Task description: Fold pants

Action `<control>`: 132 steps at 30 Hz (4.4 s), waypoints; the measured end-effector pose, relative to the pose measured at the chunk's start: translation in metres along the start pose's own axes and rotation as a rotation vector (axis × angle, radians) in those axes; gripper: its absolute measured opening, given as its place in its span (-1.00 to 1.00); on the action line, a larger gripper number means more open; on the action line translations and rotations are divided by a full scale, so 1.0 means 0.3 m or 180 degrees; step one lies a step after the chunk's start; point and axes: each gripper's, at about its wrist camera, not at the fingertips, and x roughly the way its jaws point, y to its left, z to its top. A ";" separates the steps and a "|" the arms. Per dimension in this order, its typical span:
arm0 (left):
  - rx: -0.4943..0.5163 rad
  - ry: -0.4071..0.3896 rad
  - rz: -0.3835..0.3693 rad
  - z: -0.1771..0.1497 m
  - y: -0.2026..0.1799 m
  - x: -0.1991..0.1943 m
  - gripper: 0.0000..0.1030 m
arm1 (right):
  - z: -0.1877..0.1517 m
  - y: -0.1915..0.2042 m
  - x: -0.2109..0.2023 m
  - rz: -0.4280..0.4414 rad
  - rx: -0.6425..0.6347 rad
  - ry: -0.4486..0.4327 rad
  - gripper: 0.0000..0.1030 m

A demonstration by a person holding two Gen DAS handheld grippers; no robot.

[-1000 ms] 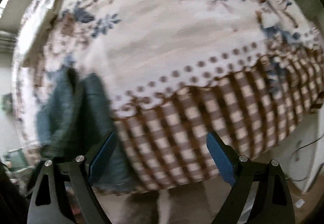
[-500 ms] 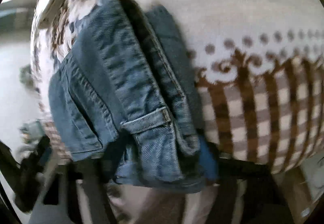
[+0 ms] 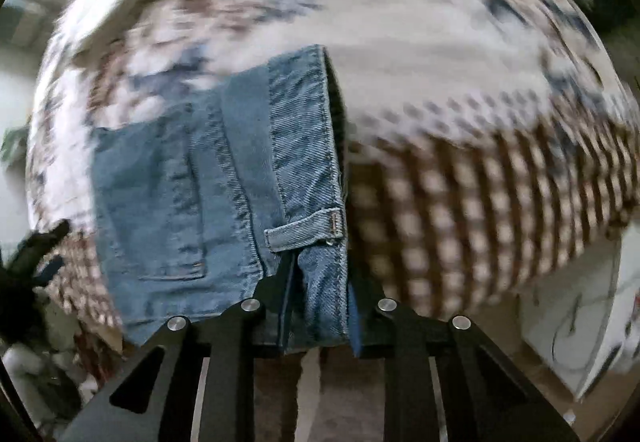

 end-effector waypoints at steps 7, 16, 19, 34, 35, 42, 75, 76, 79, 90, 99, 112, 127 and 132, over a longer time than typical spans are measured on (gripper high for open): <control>0.0108 0.0316 -0.0458 0.153 -0.116 0.168 0.94 | 0.091 -0.140 0.126 0.0296 0.0548 0.0456 0.21; 0.0140 0.0511 -0.0837 0.263 -0.166 0.346 -0.55 | 0.244 -0.070 0.196 0.0563 0.0476 0.0328 0.37; -0.0660 0.0406 -0.1131 0.283 -0.026 0.356 -0.77 | 0.256 -0.071 0.202 0.0521 0.0361 0.0331 0.37; 0.0045 0.0433 -0.1165 0.261 -0.127 0.310 -0.22 | 0.236 -0.029 0.203 0.0603 0.0127 0.0284 -0.49; 0.0146 0.0440 -0.1094 0.259 -0.141 0.324 -0.57 | 0.227 -0.016 0.189 0.0510 0.0050 0.0220 -0.50; -0.0259 0.0585 -0.1104 0.300 -0.086 0.375 -0.45 | 0.239 -0.051 0.232 0.0540 0.0232 0.0338 -0.32; -0.0068 0.0981 -0.1618 -0.114 0.014 0.343 0.82 | -0.045 0.017 0.440 0.2259 0.0984 0.0389 0.48; -0.0016 0.0923 -0.1662 -0.112 0.008 0.326 0.57 | -0.048 0.027 0.424 0.2194 0.0923 0.0346 0.36; 0.0093 0.0836 -0.1710 -0.111 -0.018 0.264 -0.12 | -0.092 0.018 0.392 0.2163 0.0950 0.0262 0.05; 0.0009 0.0408 -0.1911 0.000 -0.067 -0.048 -0.56 | -0.019 0.091 0.110 0.2275 0.0731 0.0001 -0.28; -0.0098 -0.0010 -0.2093 0.275 -0.095 -0.229 -0.56 | 0.242 0.298 -0.148 0.2428 0.0227 -0.0291 -0.29; 0.0084 -0.0564 -0.2084 1.238 -0.062 -0.114 -0.56 | 1.010 0.925 -0.157 0.2598 -0.0019 -0.0903 -0.29; 0.0140 -0.0189 -0.1172 1.402 0.162 0.330 0.79 | 1.411 1.250 0.282 0.1871 -0.0085 -0.0498 0.34; 0.0259 -0.0254 -0.0881 1.384 0.129 0.299 0.88 | 1.381 1.283 0.222 0.0949 -0.0131 -0.0643 0.81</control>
